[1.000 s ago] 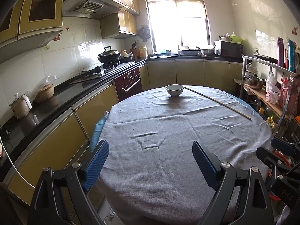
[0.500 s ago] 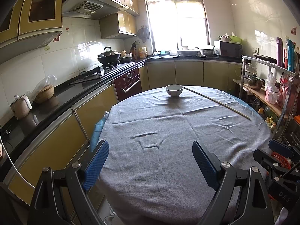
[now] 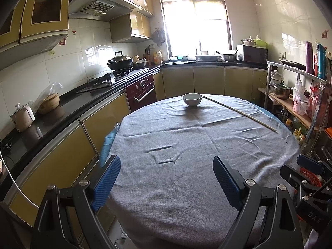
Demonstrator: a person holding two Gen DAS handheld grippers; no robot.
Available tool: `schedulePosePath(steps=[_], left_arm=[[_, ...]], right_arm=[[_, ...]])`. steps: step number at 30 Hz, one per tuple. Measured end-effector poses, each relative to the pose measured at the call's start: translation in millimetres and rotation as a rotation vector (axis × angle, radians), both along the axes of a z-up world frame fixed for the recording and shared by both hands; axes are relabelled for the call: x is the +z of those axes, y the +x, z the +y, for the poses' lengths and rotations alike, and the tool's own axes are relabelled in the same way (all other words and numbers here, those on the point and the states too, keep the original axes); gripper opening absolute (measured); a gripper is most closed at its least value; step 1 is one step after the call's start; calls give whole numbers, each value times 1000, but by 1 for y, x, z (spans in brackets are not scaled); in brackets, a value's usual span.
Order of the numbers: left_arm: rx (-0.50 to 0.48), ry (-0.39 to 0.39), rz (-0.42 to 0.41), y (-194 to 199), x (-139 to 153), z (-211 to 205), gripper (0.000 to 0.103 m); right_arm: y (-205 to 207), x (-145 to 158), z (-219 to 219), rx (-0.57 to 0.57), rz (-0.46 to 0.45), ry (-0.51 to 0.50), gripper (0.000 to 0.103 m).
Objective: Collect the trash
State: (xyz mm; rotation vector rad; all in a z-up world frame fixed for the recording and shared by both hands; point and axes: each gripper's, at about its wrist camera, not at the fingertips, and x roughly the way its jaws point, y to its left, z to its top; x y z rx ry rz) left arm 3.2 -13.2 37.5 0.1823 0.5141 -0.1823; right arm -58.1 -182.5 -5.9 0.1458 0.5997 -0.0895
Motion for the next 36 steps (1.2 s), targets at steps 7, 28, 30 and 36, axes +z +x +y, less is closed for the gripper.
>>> schedulePosePath(steps=[7, 28, 30, 36], left_arm=[[1, 1, 3, -1, -1, 0, 91], [2, 1, 7, -1, 0, 0, 91], [2, 1, 9, -1, 0, 0, 91], [4, 2, 10, 1, 0, 1, 91]], right_arm=[[0, 0, 0, 1, 0, 0, 57], [0, 0, 0, 1, 0, 1, 57], [0, 0, 0, 1, 1, 0, 57], [0, -1, 1, 1, 3, 1, 57]])
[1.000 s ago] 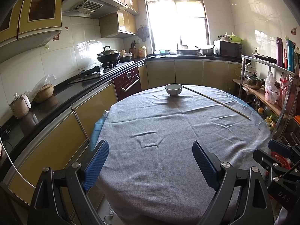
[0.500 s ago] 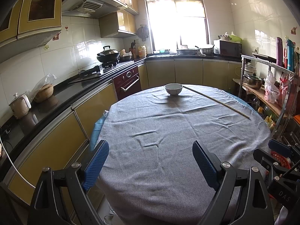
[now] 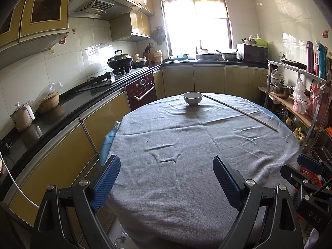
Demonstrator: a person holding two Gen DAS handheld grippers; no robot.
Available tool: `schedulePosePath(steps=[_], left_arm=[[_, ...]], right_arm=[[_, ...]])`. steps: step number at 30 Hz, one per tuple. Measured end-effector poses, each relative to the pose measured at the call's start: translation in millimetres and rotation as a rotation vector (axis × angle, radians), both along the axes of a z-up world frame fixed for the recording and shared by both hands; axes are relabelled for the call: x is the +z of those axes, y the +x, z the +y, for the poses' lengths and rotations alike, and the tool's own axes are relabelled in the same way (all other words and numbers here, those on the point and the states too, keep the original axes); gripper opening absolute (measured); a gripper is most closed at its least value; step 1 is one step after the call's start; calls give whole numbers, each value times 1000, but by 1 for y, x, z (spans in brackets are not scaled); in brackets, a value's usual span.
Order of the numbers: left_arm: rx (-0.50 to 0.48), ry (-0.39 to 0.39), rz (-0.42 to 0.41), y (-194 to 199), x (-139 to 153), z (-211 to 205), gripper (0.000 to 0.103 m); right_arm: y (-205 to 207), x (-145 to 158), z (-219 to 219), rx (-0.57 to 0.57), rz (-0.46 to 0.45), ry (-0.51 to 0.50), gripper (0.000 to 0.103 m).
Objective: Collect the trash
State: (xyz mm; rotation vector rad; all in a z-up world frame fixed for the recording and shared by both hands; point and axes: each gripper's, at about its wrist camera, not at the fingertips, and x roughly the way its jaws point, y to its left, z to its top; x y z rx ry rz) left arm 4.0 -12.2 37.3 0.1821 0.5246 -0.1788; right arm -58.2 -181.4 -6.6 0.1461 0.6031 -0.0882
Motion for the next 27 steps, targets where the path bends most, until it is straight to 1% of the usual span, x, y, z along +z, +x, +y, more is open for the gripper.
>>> schedulePosePath(steps=[27], left_arm=[[6, 1, 7, 2, -3, 1, 91]], right_arm=[[1, -2, 3, 5, 3, 3, 57]])
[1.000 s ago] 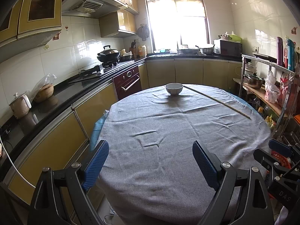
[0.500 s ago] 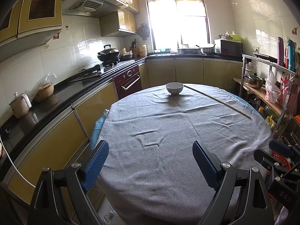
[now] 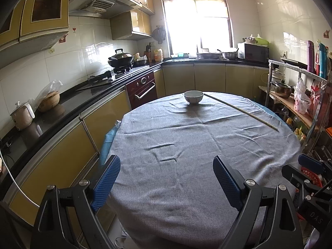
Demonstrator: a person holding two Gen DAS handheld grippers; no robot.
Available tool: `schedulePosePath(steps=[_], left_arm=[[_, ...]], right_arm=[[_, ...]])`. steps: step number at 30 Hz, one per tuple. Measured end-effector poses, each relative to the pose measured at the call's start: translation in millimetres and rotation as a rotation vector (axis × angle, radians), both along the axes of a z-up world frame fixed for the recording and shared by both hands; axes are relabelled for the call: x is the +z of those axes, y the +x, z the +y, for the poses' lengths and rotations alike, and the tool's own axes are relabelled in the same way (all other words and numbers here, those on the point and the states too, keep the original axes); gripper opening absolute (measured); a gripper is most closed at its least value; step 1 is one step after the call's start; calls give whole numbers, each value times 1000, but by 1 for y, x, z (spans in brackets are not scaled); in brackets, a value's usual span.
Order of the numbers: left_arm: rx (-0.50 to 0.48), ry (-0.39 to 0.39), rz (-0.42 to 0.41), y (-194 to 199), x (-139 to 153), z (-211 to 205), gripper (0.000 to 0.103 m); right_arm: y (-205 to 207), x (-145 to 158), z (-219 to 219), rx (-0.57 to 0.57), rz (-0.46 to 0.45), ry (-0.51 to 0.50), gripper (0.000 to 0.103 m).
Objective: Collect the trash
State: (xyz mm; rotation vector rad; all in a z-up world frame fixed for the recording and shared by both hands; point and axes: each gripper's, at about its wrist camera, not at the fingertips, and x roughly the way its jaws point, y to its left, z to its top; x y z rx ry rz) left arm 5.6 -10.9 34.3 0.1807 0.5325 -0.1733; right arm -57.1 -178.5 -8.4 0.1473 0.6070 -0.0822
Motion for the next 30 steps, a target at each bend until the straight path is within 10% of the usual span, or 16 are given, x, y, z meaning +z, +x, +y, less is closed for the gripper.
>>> schedulePosePath(steps=[30], left_arm=[[8, 4, 24, 5, -6, 2, 91]], right_arm=[[-1, -3, -2, 0, 5, 4, 57]])
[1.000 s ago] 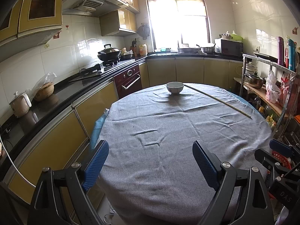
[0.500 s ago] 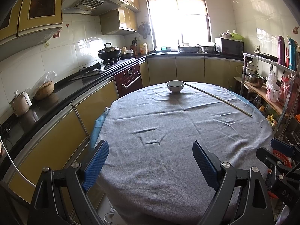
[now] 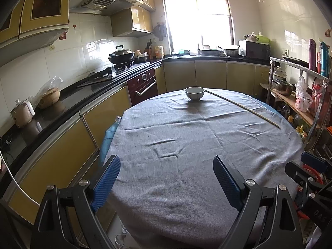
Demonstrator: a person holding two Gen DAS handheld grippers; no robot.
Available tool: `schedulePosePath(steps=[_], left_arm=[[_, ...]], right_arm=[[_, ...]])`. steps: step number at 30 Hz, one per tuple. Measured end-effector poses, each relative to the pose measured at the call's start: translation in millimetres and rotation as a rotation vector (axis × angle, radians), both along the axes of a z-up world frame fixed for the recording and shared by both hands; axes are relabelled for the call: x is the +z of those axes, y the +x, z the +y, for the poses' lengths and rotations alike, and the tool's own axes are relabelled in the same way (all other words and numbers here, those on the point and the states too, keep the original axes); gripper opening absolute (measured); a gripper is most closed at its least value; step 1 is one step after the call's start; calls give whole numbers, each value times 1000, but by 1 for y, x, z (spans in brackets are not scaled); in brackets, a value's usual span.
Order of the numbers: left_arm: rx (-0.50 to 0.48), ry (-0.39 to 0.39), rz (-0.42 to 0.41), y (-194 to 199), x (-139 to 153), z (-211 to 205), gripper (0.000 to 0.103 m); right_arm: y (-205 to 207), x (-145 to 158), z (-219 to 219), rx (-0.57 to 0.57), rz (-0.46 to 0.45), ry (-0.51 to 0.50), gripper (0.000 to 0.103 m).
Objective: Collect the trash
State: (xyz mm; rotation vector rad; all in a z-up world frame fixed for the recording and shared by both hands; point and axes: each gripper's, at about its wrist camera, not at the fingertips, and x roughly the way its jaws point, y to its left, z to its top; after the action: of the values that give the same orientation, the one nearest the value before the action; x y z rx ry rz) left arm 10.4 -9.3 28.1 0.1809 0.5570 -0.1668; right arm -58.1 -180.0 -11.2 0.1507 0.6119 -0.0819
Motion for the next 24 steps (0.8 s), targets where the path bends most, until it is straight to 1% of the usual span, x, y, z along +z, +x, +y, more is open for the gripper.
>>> schedulePosePath(steps=[19, 24], left_arm=[[1, -2, 13, 2, -4, 2, 91], [0, 3, 31, 5, -9, 3, 91]], right_arm=[[3, -6, -2, -1, 21, -3, 57], [6, -10, -3, -1, 32, 3, 57]])
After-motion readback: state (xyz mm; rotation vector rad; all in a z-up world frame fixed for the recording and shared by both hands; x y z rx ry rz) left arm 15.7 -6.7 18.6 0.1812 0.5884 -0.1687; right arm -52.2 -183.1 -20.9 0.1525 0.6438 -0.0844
